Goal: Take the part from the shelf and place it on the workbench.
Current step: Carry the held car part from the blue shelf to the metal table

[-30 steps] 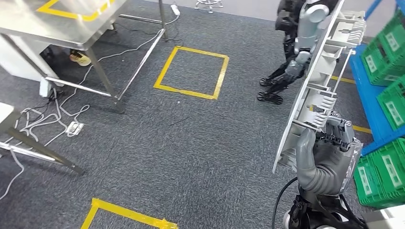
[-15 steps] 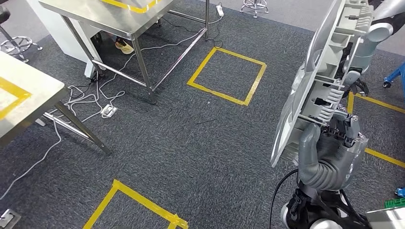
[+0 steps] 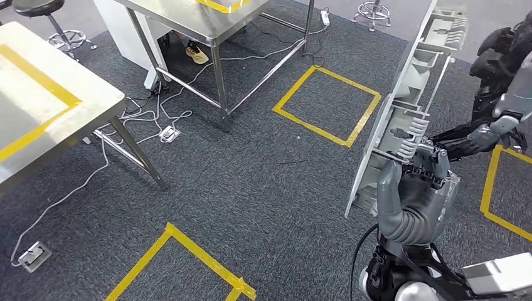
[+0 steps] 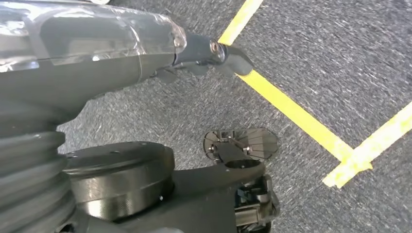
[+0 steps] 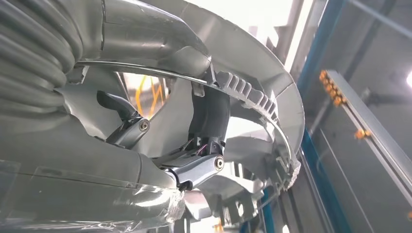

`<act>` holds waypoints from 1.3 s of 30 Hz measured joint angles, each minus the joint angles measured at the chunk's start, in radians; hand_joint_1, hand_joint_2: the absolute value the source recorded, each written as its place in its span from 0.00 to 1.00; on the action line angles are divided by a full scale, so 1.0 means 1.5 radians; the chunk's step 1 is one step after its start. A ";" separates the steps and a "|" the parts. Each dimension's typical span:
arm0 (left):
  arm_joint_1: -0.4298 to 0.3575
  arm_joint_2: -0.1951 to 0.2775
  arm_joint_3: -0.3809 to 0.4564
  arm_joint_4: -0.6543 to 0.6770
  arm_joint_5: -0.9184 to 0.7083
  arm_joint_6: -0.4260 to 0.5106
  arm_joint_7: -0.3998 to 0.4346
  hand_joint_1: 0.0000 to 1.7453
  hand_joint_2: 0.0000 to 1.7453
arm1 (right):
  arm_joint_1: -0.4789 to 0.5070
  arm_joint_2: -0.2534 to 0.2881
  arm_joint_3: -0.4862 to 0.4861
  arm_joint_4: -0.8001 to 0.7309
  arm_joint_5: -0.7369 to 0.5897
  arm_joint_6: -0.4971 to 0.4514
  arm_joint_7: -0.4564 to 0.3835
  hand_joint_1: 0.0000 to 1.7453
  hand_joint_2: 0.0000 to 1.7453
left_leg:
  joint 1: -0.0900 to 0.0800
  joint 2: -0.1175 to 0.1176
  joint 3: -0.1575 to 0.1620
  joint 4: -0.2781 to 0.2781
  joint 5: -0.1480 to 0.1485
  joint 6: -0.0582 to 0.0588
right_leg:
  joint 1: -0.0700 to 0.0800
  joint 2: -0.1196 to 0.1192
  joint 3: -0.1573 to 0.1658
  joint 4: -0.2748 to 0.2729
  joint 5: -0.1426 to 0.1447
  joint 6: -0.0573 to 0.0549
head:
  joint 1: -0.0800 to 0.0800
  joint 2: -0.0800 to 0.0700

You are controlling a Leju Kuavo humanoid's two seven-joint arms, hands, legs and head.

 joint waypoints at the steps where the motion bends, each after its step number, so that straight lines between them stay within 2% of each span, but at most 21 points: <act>1: 0.000 0.000 0.000 0.000 0.001 0.000 0.000 0.00 1.00 | 0.000 0.000 0.001 0.001 -0.002 0.001 0.000 1.00 1.00 | 0.001 -0.009 0.000 -0.001 0.001 0.004 | -0.002 0.004 0.001 0.004 -0.006 0.003 | 0.001 0.000; 4: -0.001 -0.003 0.000 0.000 0.003 0.001 0.000 0.00 1.00 | 0.005 -0.001 0.004 0.002 -0.006 0.006 0.000 1.00 1.00 | 0.003 -0.036 0.003 -0.004 0.004 0.017 | -0.006 0.053 -0.031 0.086 -0.056 0.008 | 0.011 0.000; 6: -0.001 -0.005 0.000 0.000 0.004 0.001 0.001 0.00 1.00 | 0.007 -0.001 0.005 0.003 -0.007 0.008 0.000 1.00 1.00 | 0.001 -0.055 0.005 -0.004 0.004 0.021 | -0.005 0.067 -0.074 0.174 -0.089 0.007 | 0.019 0.000; 7: 0.000 -0.006 0.000 0.000 0.004 0.001 0.002 0.00 1.00 | 0.007 -0.001 0.006 0.004 -0.008 0.009 0.000 1.00 1.00 | -0.001 -0.065 0.006 -0.004 0.004 0.022 | -0.004 0.069 -0.086 0.195 -0.089 0.006 | 0.022 0.000; 9: 0.000 -0.007 0.000 0.000 0.004 0.001 0.008 0.00 1.00 | 0.007 -0.001 0.007 0.007 -0.011 0.011 0.000 1.00 1.00 | -0.003 -0.084 0.009 -0.003 0.003 0.023 | -0.003 0.073 -0.079 0.161 -0.049 0.000 | 0.025 0.000; 11: 0.000 -0.008 0.001 0.000 0.006 0.002 0.018 0.00 1.00 | 0.007 -0.001 0.009 0.009 -0.018 0.015 -0.002 1.00 1.00 | -0.005 -0.099 0.010 -0.003 0.003 0.022 | -0.002 0.092 -0.048 0.073 0.003 -0.009 | 0.028 0.000; 13: 0.001 -0.010 0.002 0.000 0.009 0.005 0.028 0.00 1.00 | 0.005 -0.001 0.010 0.012 -0.026 0.023 -0.005 1.00 1.00 | -0.004 -0.110 0.005 -0.001 0.004 0.018 | -0.001 0.108 -0.029 0.019 0.020 -0.012 | 0.030 0.000; 15: 0.002 -0.010 0.004 0.000 0.013 0.007 0.035 0.00 1.00 | 0.002 -0.001 0.011 0.016 -0.032 0.032 -0.008 1.00 1.00 | -0.003 -0.119 0.000 -0.001 0.007 0.012 | -0.001 0.106 -0.026 0.009 0.019 -0.013 | 0.030 0.000; 16: 0.003 -0.010 0.004 0.000 0.015 0.008 0.037 0.00 1.00 | 0.000 0.000 0.012 0.018 -0.034 0.034 -0.009 1.00 1.00 | -0.003 -0.113 -0.002 0.000 0.005 0.008 | -0.001 0.100 -0.025 0.006 0.021 -0.015 | 0.030 0.000; 18: 0.003 -0.008 0.006 0.000 0.018 0.009 0.038 0.00 1.00 | -0.004 0.002 0.013 0.022 -0.037 0.038 -0.012 1.00 1.00 | -0.005 -0.077 -0.016 0.030 -0.018 0.000 | -0.003 0.087 -0.022 -0.001 0.025 -0.020 | 0.025 0.000; 20: 0.001 -0.008 0.007 0.000 0.018 0.008 0.038 0.00 1.00 | -0.005 0.004 0.013 0.026 -0.037 0.042 -0.015 1.00 1.00 | 0.000 -0.044 -0.053 0.107 -0.061 -0.008 | -0.004 0.071 -0.021 -0.003 0.025 -0.022 | 0.015 0.000; 22: 0.001 -0.008 0.008 0.000 0.018 0.007 0.038 0.00 1.00 | -0.006 0.005 0.014 0.029 -0.035 0.045 -0.016 1.00 1.00 | 0.008 -0.043 -0.087 0.175 -0.084 -0.015 | -0.005 0.054 -0.021 -0.002 0.024 -0.021 | 0.009 0.000; 23: 0.002 -0.008 0.009 0.000 0.018 0.005 0.038 0.00 1.00 | -0.007 0.005 0.015 0.030 -0.033 0.046 -0.015 1.00 1.00 | 0.011 -0.042 -0.089 0.178 -0.076 -0.019 | -0.006 0.046 -0.020 -0.002 0.023 -0.020 | 0.006 0.000; 25: 0.002 -0.008 0.010 0.000 0.017 0.002 0.038 0.00 1.00 | -0.009 0.006 0.015 0.031 -0.025 0.045 -0.008 1.00 1.00 | 0.015 -0.028 -0.052 0.109 -0.032 -0.024 | -0.008 0.033 -0.016 0.000 0.019 -0.013 | 0.003 0.000; 26: 0.002 -0.009 0.010 0.000 0.016 0.000 0.038 0.00 1.00 | -0.010 0.006 0.016 0.031 -0.021 0.045 -0.003 1.00 1.00 | 0.013 -0.010 -0.027 0.064 -0.014 -0.025 | -0.008 0.027 -0.014 0.001 0.016 -0.009 | 0.000 0.000; 28: 0.001 -0.010 0.010 0.000 0.014 -0.002 0.038 0.00 1.00 | -0.011 0.006 0.016 0.031 -0.014 0.044 0.006 1.00 1.00 | 0.008 0.014 0.000 0.010 0.000 -0.018 | -0.006 0.017 -0.012 0.005 0.011 0.000 | -0.003 0.000; 31: 0.001 -0.014 0.010 0.000 0.012 -0.003 0.038 0.00 1.00 | -0.015 0.007 0.018 0.031 -0.008 0.043 0.014 1.00 1.00 | 0.005 -0.001 -0.002 0.006 -0.001 -0.001 | -0.006 0.001 -0.006 0.004 0.006 0.010 | 0.001 0.000; 33: 0.001 -0.015 0.010 0.000 0.011 -0.004 0.036 0.00 1.00 | -0.018 0.007 0.020 0.031 -0.006 0.042 0.018 1.00 1.00 | 0.007 -0.019 -0.001 0.004 0.001 0.009 | -0.009 0.020 -0.013 0.028 -0.016 0.015 | 0.005 0.000; 35: -0.001 -0.017 0.010 0.000 0.009 -0.006 0.031 0.00 1.00 | -0.020 0.007 0.021 0.031 -0.003 0.039 0.021 1.00 1.00 | 0.006 -0.036 0.000 0.003 0.002 0.016 | -0.009 0.054 -0.047 0.107 -0.058 0.014 | 0.013 0.000; 37: 0.000 -0.019 0.010 0.000 0.005 -0.008 0.028 0.00 1.00 | -0.021 0.007 0.024 0.031 -0.001 0.035 0.024 1.00 1.00 | 0.003 -0.055 0.000 0.003 0.002 0.020 | -0.007 0.066 -0.089 0.189 -0.085 0.011 | 0.021 0.000; 39: 0.000 -0.019 0.010 0.000 0.004 -0.009 0.028 0.00 1.00 | -0.023 0.007 0.027 0.031 0.000 0.032 0.025 1.00 1.00 | -0.001 -0.073 0.003 0.004 0.002 0.022 | -0.003 0.070 -0.094 0.187 -0.062 0.002 | 0.027 0.000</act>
